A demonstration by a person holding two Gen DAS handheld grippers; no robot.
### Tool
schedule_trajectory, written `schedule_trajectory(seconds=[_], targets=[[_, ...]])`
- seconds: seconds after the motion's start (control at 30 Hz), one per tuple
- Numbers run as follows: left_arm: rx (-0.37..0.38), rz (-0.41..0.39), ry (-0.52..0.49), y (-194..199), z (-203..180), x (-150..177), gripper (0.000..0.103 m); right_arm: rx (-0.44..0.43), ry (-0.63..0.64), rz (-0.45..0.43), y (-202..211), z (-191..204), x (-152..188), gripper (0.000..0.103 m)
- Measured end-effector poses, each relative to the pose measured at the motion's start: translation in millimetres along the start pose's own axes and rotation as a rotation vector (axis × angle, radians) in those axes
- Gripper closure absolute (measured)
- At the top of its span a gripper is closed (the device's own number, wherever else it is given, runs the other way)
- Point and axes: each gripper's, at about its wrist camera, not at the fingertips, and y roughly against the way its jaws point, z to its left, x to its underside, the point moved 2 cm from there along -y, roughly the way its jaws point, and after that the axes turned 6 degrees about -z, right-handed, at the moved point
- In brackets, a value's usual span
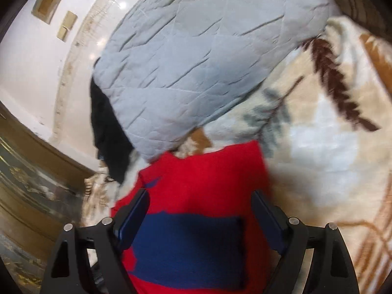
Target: Fold small clothes
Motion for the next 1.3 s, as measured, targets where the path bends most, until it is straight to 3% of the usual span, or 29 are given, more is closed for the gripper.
schedule_trajectory(seconds=[0.03, 0.2, 0.33, 0.47, 0.53, 0.7, 0.93, 1.3], targets=[[-0.001, -0.002, -0.002, 0.2, -0.2, 0.2, 0.021, 0.053, -0.015, 0.03, -9.8, -10.1, 1.6, 0.018], [-0.004, -0.008, -0.003, -0.9, -1.8, 2.7, 0.02, -0.016, -0.05, -0.048, 26.7, 3.2, 5.3, 0.016], [-0.019, -0.001, -0.01, -2.7, -3.8, 1.3, 0.017, -0.05, -0.001, -0.027, 70.8, 23.5, 44.5, 0.016], [-0.053, 0.007, 0.001, 14.2, -5.4, -2.0, 0.017, 0.001, 0.037, -0.024, 114.3, 33.8, 86.9, 0.016], [-0.024, 0.008, 0.03, 38.1, -3.0, 4.2, 0.017, 0.04, 0.066, -0.005, 134.9, 37.2, 111.6, 0.016], [0.033, -0.044, 0.046, 131.1, 11.4, 57.2, 0.017, 0.124, 0.07, 0.021, 187.0, 16.5, 176.1, 0.016], [0.047, 0.02, 0.106, 211.2, 39.3, 153.6, 0.017, 0.146, -0.036, 0.065, 234.3, -23.8, 248.6, 0.016], [0.05, 0.042, 0.062, 225.2, 22.4, 183.0, 0.017, 0.094, -0.053, 0.075, 254.5, -30.9, 274.2, 0.017]])
